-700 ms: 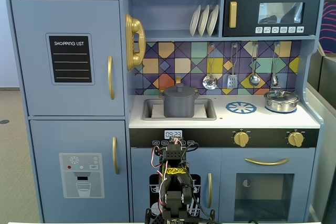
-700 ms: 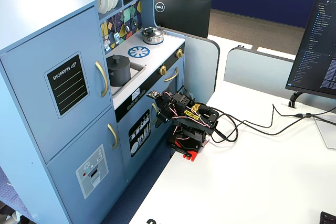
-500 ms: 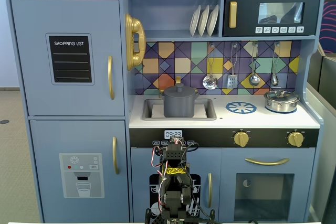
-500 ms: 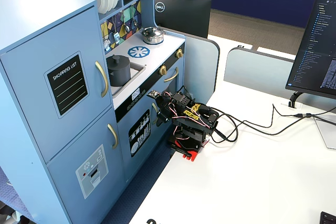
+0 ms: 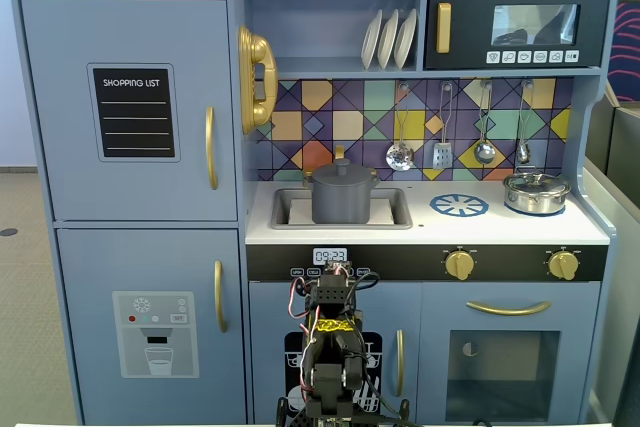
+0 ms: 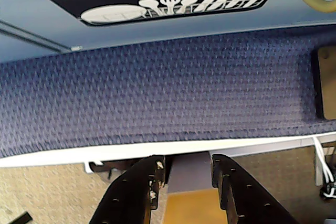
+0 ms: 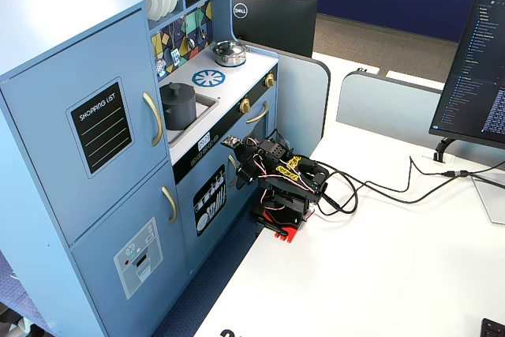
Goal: Take off the lid from the gray recipient and place it on the counter
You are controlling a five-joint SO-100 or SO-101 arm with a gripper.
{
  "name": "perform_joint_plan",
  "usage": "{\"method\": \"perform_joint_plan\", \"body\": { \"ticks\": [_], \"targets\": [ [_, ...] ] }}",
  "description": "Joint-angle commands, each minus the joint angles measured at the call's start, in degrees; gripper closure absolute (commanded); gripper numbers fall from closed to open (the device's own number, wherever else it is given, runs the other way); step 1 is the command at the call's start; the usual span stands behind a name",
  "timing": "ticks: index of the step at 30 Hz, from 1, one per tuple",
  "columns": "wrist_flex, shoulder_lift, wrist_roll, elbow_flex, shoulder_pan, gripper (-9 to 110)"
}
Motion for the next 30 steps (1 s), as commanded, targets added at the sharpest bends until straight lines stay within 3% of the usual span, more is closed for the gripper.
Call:
{"method": "perform_joint_plan", "body": {
  "ticks": [1, 9, 16, 22, 30],
  "targets": [
    [4.5, -0.6, -0.4, -9.1, 2.1, 102],
    [-16.5, -14.7, 3.8, -44.2, 2.6, 102],
    [-50.3, -23.0, 2.8, -49.8, -0.5, 95],
    [-59.0, -28.1, -0.4, -50.4, -1.0, 88],
    [-63.8, -33.9, -1.9, -50.0, -0.8, 87]
  ]
}}
